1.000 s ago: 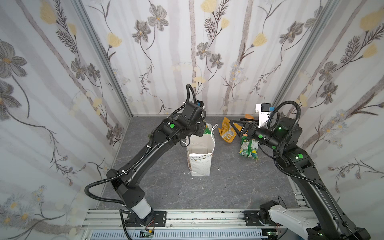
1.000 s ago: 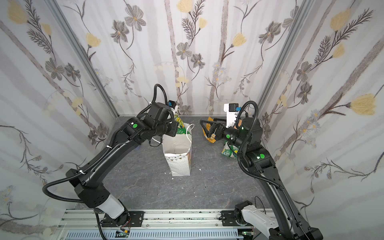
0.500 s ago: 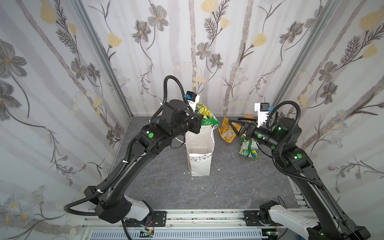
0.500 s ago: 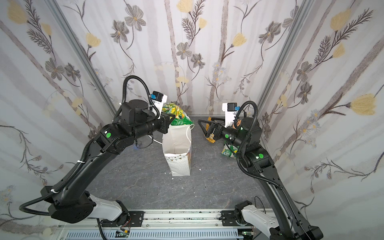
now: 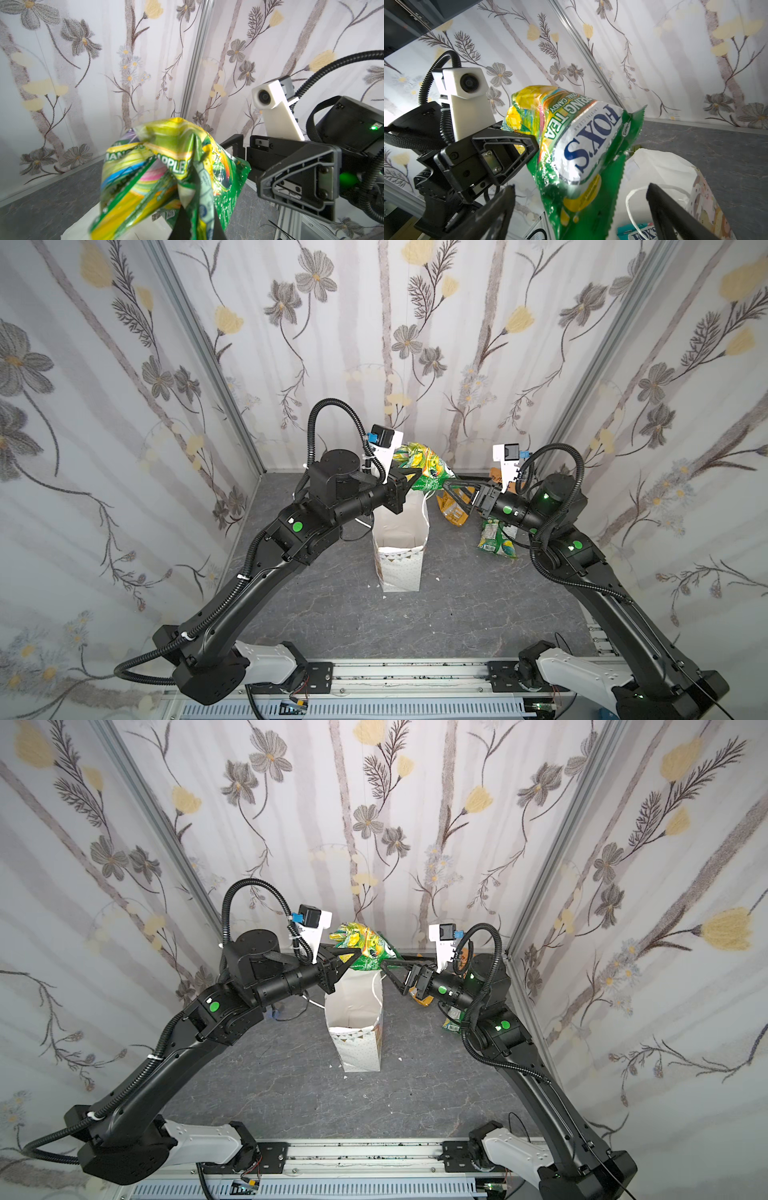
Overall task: Take the snacks out of the paper bag
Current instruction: Place the snack at the top-right of the table.
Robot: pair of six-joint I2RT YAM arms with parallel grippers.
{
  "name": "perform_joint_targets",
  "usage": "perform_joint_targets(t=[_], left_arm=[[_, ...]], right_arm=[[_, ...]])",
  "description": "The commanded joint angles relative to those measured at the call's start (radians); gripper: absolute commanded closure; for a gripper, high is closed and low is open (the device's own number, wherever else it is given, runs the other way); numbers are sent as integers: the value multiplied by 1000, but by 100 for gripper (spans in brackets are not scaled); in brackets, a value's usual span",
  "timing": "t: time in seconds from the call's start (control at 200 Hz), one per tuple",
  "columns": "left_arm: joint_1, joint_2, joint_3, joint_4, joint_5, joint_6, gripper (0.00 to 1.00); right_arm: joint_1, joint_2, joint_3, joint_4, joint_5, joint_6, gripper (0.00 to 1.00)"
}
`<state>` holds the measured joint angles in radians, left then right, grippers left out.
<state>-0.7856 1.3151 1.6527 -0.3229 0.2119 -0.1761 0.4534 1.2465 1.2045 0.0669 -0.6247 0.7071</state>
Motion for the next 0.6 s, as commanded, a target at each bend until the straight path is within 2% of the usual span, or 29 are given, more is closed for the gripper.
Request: perform_joint_targets(t=[0.0, 0.135, 0.26, 0.485, 0.55, 0.595], left_arm=[[-6, -7, -4, 128, 42, 1, 100], [-9, -6, -8, 129, 61, -2, 100], [-15, -4, -6, 116, 75, 0, 100], [-18, -11, -25, 91, 94, 7, 100], [-17, -16, -32, 91, 85, 8, 93], [-18, -19, -37, 92, 79, 10, 85]], right_arm=[[15, 17, -6, 152, -47, 84, 7], [33, 40, -7, 221, -57, 136, 22], [36, 46, -2, 244, -30, 157, 49], [36, 41, 1, 248, 14, 158, 64], [36, 41, 1, 248, 16, 160, 67], [36, 39, 2, 249, 21, 160, 69]])
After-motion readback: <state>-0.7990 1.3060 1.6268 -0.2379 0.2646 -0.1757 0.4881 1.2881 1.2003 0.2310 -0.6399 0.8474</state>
